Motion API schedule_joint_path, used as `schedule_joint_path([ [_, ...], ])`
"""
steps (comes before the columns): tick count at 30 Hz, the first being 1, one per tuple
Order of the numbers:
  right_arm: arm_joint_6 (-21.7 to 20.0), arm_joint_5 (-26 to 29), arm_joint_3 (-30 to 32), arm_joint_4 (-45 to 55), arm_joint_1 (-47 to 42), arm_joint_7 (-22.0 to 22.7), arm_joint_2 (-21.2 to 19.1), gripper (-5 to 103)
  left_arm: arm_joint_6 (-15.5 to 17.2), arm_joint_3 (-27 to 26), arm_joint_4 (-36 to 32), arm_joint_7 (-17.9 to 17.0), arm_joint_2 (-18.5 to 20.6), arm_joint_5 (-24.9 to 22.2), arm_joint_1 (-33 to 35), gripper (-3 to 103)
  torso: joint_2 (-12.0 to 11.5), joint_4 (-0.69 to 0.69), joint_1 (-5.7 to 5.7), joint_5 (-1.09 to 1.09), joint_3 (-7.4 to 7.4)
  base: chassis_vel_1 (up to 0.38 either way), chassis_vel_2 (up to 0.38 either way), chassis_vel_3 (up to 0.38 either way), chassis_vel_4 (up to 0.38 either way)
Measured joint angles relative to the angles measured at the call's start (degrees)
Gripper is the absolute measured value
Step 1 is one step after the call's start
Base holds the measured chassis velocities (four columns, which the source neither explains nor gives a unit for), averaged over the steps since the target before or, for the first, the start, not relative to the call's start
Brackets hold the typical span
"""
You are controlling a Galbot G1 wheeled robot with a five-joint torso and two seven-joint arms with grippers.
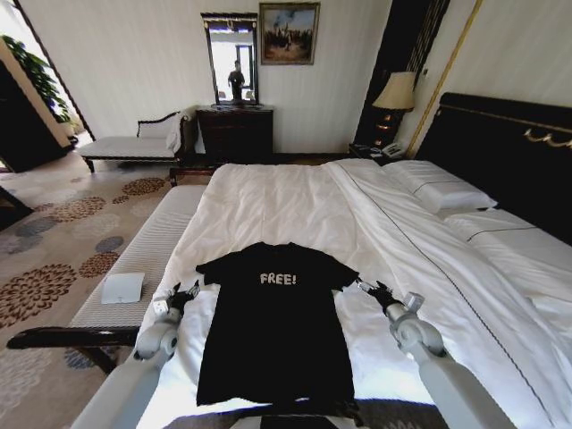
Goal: Fold the clothes on the bed.
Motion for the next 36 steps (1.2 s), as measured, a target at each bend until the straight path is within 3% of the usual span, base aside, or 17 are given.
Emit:
schedule_joint_path([
  [2, -2.41, 6.2, -0.11, -2.11, 2.76, -0.08, 0.08, 100, -0.14, -1.33, -4.04, 0.03, -0.98, 0.95, 4.09, 97, 0.0, -0.01, 0.0, 0.02, 0.0, 0.0, 0.0, 0.0, 0.0],
  [3, -2.41, 6.2, -0.11, -2.11, 2.76, -0.08, 0.08, 100, -0.14, -1.33, -4.04, 0.03, -0.98, 0.95, 4.09, 97, 0.0, -0.01, 0.0, 0.02, 0.0, 0.0, 0.0, 0.0, 0.0],
  [7, -7.81, 18.36, 0.1, -6.87, 8.05, -0.69, 0.89, 100, -0.39, -3.15, -9.12, 0.42, -2.16, 2.24, 9.76, 100, 0.0, -0.01, 0.0, 0.02, 0.0, 0.0, 0.0, 0.0, 0.0],
  [11, -9.57, 21.11, -0.36, -9.94, 11.03, -0.76, 1.48, 100, -0.44, -3.89, -10.65, 0.47, -2.78, 2.59, 11.58, 100, 0.0, -0.01, 0.0, 0.02, 0.0, 0.0, 0.0, 0.0, 0.0],
  [20, -9.67, 20.32, -0.3, -14.3, 13.24, -0.07, 2.39, 100, -0.44, -4.03, -12.32, 0.6, -3.72, 2.52, 12.75, 100, 0.0, -0.02, 0.0, 0.02, 0.0, 0.0, 0.0, 0.0, 0.0],
  [34, -10.38, 18.9, -0.62, -23.57, 16.04, -2.45, 4.87, 101, -0.72, -2.02, -11.79, 0.79, -2.47, 1.11, 10.21, 100, 0.0, -0.01, 0.0, 0.01, 0.0, 0.0, 0.0, 0.0, 0.0],
  [36, -10.42, 18.65, -0.73, -24.36, 16.54, -2.62, 5.39, 93, -0.77, -1.76, -11.79, 0.8, -2.39, 0.84, 9.81, 100, 0.0, -0.02, 0.01, 0.01, 0.0, 0.0, 0.0, 0.0, 0.0],
])
